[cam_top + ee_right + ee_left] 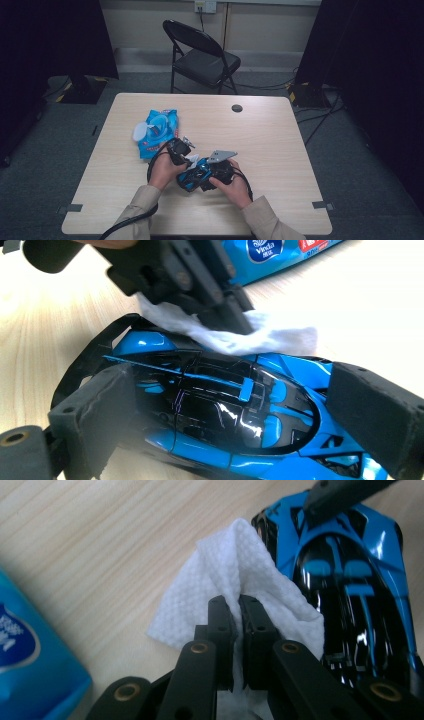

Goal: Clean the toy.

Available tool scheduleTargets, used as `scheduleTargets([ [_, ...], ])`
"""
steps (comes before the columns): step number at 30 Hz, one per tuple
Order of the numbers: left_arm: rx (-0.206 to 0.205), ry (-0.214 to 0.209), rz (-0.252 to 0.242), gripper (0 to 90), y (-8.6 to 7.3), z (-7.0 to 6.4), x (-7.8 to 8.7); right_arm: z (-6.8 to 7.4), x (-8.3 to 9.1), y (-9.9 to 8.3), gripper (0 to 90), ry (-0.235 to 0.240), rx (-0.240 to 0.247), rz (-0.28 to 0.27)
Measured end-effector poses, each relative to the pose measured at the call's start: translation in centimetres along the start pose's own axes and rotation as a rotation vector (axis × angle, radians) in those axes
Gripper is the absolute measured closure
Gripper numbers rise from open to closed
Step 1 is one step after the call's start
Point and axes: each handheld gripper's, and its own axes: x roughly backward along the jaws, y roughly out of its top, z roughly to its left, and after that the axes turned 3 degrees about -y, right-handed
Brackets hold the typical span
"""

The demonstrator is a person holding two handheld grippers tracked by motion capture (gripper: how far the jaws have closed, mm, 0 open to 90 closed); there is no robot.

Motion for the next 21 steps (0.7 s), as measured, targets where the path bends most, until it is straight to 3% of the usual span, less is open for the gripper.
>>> scheduleTargets([
  [9,0.013,-0.023,0.009,84.6,-1.8,0.4,1.2,0.0,0.0,0.0,5.7,0.001,0.000,-0.001],
  [21,0.037,-0.018,-0.008,84.1,-3.8,0.5,2.4,-0.1,0.0,0.0,5.6,0.003,-0.001,0.000],
])
